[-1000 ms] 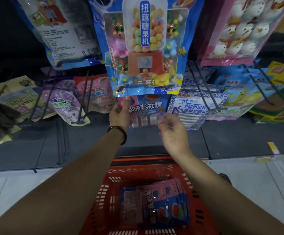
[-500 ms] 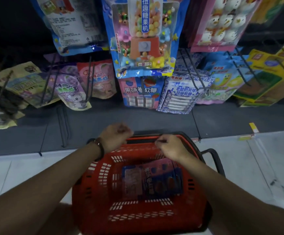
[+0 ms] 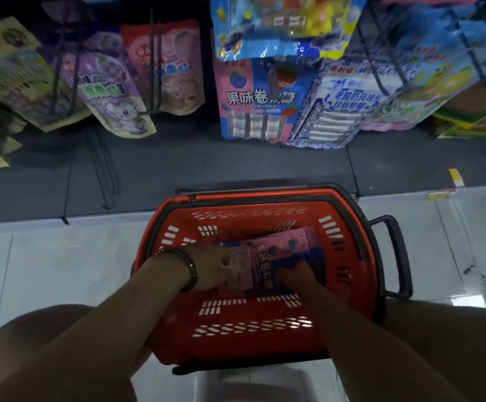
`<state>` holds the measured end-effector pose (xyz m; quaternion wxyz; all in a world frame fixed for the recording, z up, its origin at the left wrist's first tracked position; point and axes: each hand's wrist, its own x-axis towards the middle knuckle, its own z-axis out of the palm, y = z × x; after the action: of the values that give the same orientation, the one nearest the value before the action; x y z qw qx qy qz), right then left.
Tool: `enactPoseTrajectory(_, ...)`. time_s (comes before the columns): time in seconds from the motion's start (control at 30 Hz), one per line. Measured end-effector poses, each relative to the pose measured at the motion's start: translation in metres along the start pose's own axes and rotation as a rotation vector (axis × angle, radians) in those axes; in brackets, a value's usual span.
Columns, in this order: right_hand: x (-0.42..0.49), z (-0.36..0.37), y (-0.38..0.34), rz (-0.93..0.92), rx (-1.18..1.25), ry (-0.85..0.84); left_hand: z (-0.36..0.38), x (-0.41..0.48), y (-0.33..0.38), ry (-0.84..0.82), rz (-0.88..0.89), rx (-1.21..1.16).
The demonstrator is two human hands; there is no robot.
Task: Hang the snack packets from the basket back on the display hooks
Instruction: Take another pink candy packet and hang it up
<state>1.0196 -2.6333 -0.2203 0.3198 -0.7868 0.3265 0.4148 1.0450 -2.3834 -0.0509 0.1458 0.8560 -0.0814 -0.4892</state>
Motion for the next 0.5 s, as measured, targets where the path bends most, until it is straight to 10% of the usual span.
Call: enactPoseTrajectory(0.5,0.003,0.044,-0.014,-0.208,-0.251,-0.214,-0.025,0.012,0.004,0.040,0.015,-0.030)
